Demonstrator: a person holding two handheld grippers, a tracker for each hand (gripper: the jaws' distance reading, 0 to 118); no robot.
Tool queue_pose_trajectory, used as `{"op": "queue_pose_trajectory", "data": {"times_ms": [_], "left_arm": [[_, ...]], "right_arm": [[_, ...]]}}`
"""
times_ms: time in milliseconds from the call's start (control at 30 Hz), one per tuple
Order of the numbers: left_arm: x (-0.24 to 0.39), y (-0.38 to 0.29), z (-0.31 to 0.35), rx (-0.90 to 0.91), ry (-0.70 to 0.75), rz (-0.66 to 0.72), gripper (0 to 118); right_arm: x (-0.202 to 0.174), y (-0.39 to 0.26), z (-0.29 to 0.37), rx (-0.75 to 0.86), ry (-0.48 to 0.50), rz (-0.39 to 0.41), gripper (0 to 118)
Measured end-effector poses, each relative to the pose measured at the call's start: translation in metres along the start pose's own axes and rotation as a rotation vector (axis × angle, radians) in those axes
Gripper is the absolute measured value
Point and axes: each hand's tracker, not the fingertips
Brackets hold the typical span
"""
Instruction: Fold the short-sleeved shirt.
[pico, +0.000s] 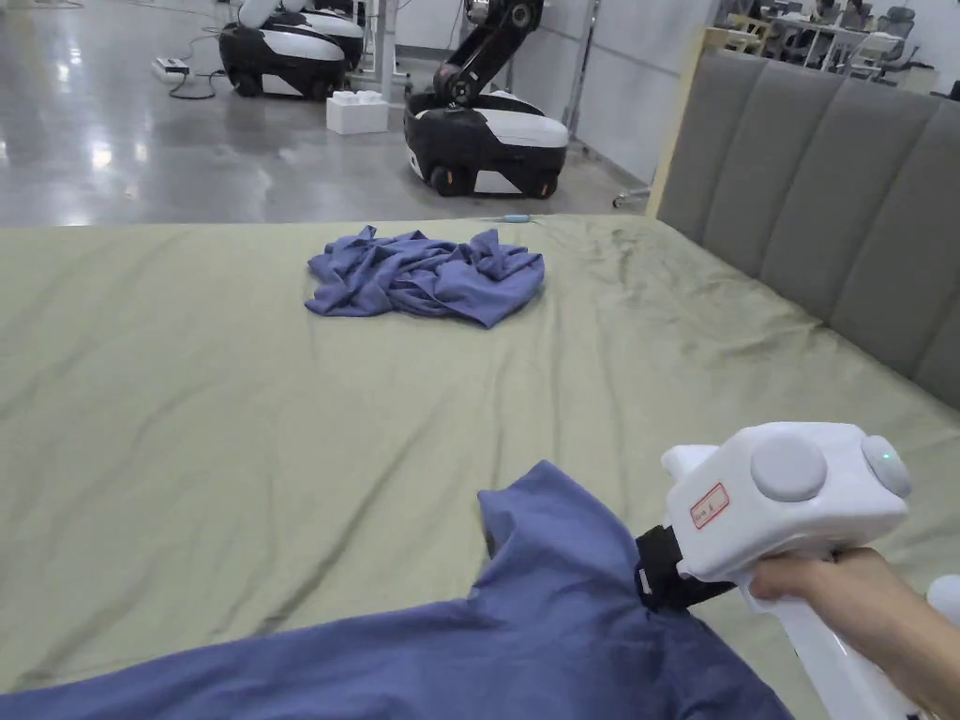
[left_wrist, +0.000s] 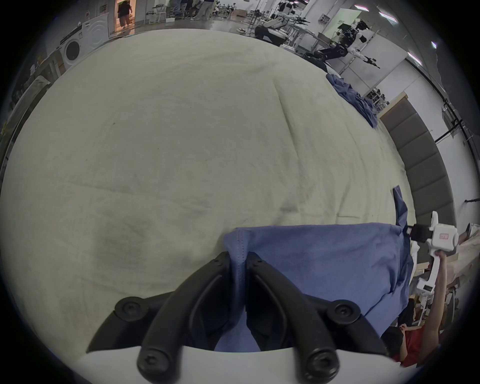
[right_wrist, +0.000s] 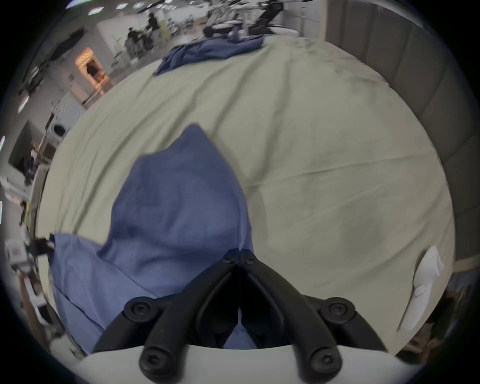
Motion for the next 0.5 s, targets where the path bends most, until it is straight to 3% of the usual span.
{"op": "queue_pose_trajectory", "data": {"times_ms": [100,367,500], "left_arm": [[0.001,-0.005,0.016,0.023,-0.002,0.033,12],[-0.029,-0.052,0.119,0.156,-0.129,0.041,12],[-0.041,-0.102,0.161,0.200,-0.119,0.005,12]], "right_arm": [[-0.013,-0.009,0.011,0.015,-0.027,0.090,3],[-0.003,-0.071,0.135,0.245,0.054,0.066,3],[0.004,-0.133,0.185,0.269,0.057,0.061,3]]}}
